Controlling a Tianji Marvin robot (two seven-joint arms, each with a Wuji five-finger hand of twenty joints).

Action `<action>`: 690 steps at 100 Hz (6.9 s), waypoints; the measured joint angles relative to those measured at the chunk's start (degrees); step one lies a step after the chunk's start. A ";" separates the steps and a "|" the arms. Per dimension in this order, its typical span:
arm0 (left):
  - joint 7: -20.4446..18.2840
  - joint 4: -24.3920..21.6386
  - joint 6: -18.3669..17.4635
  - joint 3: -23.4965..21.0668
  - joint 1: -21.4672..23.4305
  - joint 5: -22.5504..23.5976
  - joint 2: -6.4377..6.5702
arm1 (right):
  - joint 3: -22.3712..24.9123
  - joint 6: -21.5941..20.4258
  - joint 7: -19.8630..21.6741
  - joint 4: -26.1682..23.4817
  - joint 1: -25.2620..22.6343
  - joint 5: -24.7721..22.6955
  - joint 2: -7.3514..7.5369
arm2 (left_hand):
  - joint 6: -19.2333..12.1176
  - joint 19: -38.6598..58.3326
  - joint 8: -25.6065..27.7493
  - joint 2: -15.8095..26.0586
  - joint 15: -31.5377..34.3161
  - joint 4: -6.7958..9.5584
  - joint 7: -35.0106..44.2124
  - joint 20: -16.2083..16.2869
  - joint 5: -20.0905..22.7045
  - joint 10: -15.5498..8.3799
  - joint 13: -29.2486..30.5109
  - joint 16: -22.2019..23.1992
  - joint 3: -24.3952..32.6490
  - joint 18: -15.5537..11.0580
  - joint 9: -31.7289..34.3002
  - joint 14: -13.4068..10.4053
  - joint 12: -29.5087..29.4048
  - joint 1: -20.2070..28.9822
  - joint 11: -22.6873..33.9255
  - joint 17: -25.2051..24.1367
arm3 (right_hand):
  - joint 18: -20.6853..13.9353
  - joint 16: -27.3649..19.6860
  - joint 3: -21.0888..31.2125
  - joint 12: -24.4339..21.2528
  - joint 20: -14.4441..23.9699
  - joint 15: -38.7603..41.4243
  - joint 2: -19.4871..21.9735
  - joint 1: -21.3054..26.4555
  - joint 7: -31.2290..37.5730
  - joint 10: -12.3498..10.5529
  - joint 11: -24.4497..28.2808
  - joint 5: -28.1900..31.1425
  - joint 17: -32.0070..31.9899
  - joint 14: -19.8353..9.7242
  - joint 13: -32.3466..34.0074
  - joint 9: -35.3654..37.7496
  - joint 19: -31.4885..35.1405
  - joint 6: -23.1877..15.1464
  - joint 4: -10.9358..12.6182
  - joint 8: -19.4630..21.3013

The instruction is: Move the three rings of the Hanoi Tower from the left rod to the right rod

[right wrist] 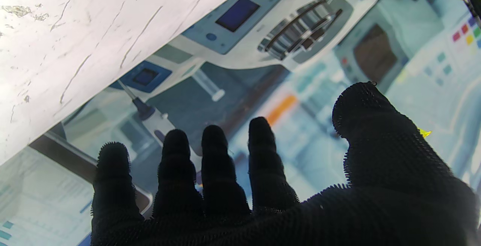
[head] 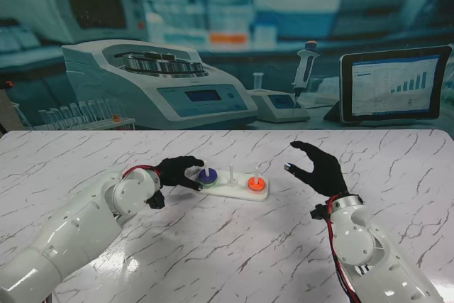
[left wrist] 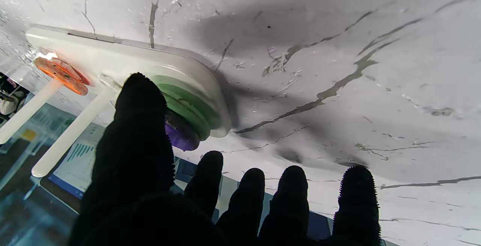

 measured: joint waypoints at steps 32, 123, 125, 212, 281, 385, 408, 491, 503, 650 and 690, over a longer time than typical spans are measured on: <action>1.68 1.49 -0.51 1.81 -1.06 0.32 -0.75 | 0.00 0.07 0.16 -0.03 -0.01 0.12 0.00 | 0.01 -0.01 0.01 -0.69 0.00 0.00 -0.09 0.66 -0.02 0.00 0.00 0.00 1.39 0.00 -0.22 0.00 0.00 -0.50 0.00 -0.27 | 0.00 0.00 0.00 0.00 0.00 0.00 0.00 0.00 0.00 0.00 0.01 0.00 0.00 0.00 0.00 0.00 0.00 0.00 0.00 0.00; 4.65 3.52 -1.39 3.99 -2.16 0.03 -1.91 | 0.05 0.17 0.17 -0.07 -0.06 0.10 0.01 | -10.70 -0.03 5.30 -2.21 0.00 0.00 3.49 1.90 4.03 -1.16 0.09 0.18 7.73 0.01 0.79 0.00 0.00 0.07 0.03 0.07 | 0.00 0.00 0.00 0.27 0.00 0.00 0.00 0.01 0.00 0.01 0.02 0.00 0.00 0.00 0.00 0.02 0.00 0.00 0.00 0.00; 4.70 3.53 -1.37 4.00 -2.16 0.04 -1.94 | 0.05 0.17 0.17 -0.07 -0.06 0.10 0.01 | -10.75 -0.03 5.77 -2.21 0.00 0.00 3.74 1.91 4.03 -1.26 0.09 0.25 7.73 0.01 1.18 0.00 0.00 0.08 0.03 0.07 | 0.00 0.00 0.00 0.27 0.00 0.00 0.00 0.01 0.00 0.01 0.03 0.00 0.00 0.00 0.00 0.02 0.00 0.00 0.00 0.00; 0.41 0.25 0.48 0.69 -0.56 -0.82 -1.57 | 0.02 0.18 0.32 -0.06 -0.06 0.22 0.01 | -12.40 0.24 7.00 2.63 0.14 -0.16 4.04 1.99 4.56 -2.54 0.14 0.37 -2.26 0.01 3.86 -0.41 0.15 7.12 1.03 0.96 | 0.00 0.00 0.00 0.96 0.00 0.00 0.00 0.01 0.01 0.04 0.72 0.00 0.00 0.00 0.00 0.55 0.00 0.00 0.00 0.00; -2.40 -9.68 2.86 -5.94 4.18 1.80 0.57 | 0.02 0.22 0.29 -0.03 -0.05 0.25 0.01 | -12.40 0.24 7.00 2.94 0.14 -0.18 4.05 1.99 4.56 -2.55 0.14 0.37 -2.87 0.01 4.41 -0.41 0.15 7.17 1.09 0.96 | 0.00 0.01 0.00 0.96 0.00 0.00 0.00 0.01 0.02 0.06 0.72 0.00 0.00 0.00 0.00 0.55 0.00 0.01 0.00 0.00; -2.83 -15.58 0.72 -7.40 4.36 0.37 1.22 | -0.09 0.32 0.14 0.08 -0.02 0.43 -0.02 | -12.04 0.24 7.00 2.94 0.15 -0.20 4.05 1.99 5.17 -2.55 0.18 0.37 -3.03 0.01 4.48 -0.41 0.15 7.17 1.09 0.96 | 0.00 0.00 0.00 0.96 0.00 0.00 0.00 0.01 0.02 0.12 0.71 0.00 0.00 0.00 0.00 0.55 0.00 0.01 0.00 0.00; -2.63 -13.96 0.14 -4.62 2.33 -1.67 0.60 | -0.05 0.32 0.05 0.09 -0.02 0.43 -0.02 | -12.04 0.24 7.00 2.94 0.14 -0.20 4.05 1.99 5.23 -2.55 0.19 0.37 -3.03 0.01 4.48 -0.41 0.15 7.17 1.09 0.97 | 0.00 0.00 0.00 0.96 0.00 0.00 0.00 0.01 0.02 0.12 0.71 0.00 0.00 0.00 0.00 0.55 0.00 0.01 0.00 0.00; -2.32 -10.04 -0.08 1.25 -1.11 -6.15 -1.14 | 0.21 0.19 -0.31 0.20 -0.06 0.41 -0.06 | -12.01 0.24 7.00 2.94 0.36 -0.21 4.05 1.99 5.28 -2.55 1.59 0.37 -3.03 0.01 4.49 -0.41 0.15 7.17 1.09 0.99 | 0.00 0.00 -0.01 0.96 0.00 0.00 0.00 0.02 0.02 0.13 0.71 0.00 0.00 0.00 0.00 0.55 0.00 0.01 0.00 0.00; -2.44 -9.59 -0.08 1.65 -1.38 -6.30 -1.30 | 0.23 0.19 -0.31 0.24 -0.06 0.41 -0.06 | -12.00 0.24 7.00 2.94 0.36 -0.21 4.05 1.99 5.29 -2.55 1.59 0.37 -3.04 0.01 4.49 -0.41 0.15 7.17 1.09 0.99 | 0.00 0.00 -0.01 0.94 0.00 0.00 0.00 0.02 0.02 0.14 0.71 0.00 0.00 0.00 0.00 0.55 0.00 0.02 0.00 0.00; -3.00 -7.80 2.15 2.79 -2.50 -6.37 -1.63 | 0.20 0.04 -0.25 0.53 -0.01 0.43 -0.06 | -11.48 0.29 7.00 2.94 0.47 -0.23 4.05 1.99 5.65 -2.55 1.59 0.37 -3.10 0.01 4.49 -0.41 0.15 7.17 1.09 1.03 | 0.00 0.01 -0.01 0.92 0.00 0.00 0.01 0.02 0.03 0.14 0.71 0.01 0.00 0.00 0.01 0.55 0.00 0.02 0.00 0.00; -3.94 -5.98 2.12 4.20 -3.28 -7.71 -1.83 | 0.27 0.00 -0.20 0.52 -0.02 0.40 -0.06 | -8.47 0.30 5.87 0.57 0.48 -0.12 3.70 1.99 5.78 -2.48 1.59 0.37 -0.79 0.01 4.49 -0.41 0.15 7.11 1.09 1.03 | 0.00 0.01 -0.01 0.92 0.00 0.00 0.01 0.02 0.02 0.14 0.71 0.01 0.00 0.00 0.01 0.55 0.00 0.02 0.00 0.00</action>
